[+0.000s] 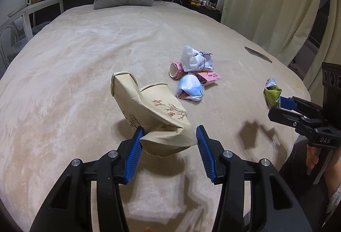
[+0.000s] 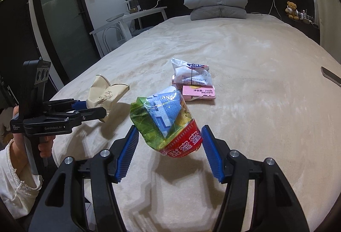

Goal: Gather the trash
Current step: 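Carry the paper bag and snack packet down over the clear trash bag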

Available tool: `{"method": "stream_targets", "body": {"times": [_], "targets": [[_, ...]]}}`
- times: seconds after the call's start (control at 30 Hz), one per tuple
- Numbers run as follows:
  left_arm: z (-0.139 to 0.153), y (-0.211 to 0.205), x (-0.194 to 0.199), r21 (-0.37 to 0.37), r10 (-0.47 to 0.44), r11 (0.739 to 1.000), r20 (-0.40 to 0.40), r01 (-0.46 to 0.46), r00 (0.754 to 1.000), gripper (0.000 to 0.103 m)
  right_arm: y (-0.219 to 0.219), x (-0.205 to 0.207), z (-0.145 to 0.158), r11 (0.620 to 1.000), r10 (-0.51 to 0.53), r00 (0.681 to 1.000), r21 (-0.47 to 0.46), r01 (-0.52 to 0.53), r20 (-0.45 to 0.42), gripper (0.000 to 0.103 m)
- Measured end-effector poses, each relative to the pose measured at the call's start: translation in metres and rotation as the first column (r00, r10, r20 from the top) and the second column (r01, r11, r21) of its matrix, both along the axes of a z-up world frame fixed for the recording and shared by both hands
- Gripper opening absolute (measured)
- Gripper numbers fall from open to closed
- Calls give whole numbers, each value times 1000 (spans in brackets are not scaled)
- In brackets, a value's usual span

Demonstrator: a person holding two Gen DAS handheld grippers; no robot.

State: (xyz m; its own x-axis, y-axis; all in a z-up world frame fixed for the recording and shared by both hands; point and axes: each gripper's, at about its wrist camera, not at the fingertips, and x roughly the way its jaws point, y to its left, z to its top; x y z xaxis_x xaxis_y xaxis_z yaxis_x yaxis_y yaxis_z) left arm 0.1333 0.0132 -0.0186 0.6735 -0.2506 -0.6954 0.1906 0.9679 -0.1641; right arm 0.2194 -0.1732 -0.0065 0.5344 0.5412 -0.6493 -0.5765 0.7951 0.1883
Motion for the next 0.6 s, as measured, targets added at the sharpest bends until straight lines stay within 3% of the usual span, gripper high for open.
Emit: {"method": "stream_targets", "body": {"times": [0.6], "targets": [[-3,-27,-96,84,-37,996,2,37,999,49,5,-83,-4,998,60,998,-8,-60,11,60]]}}
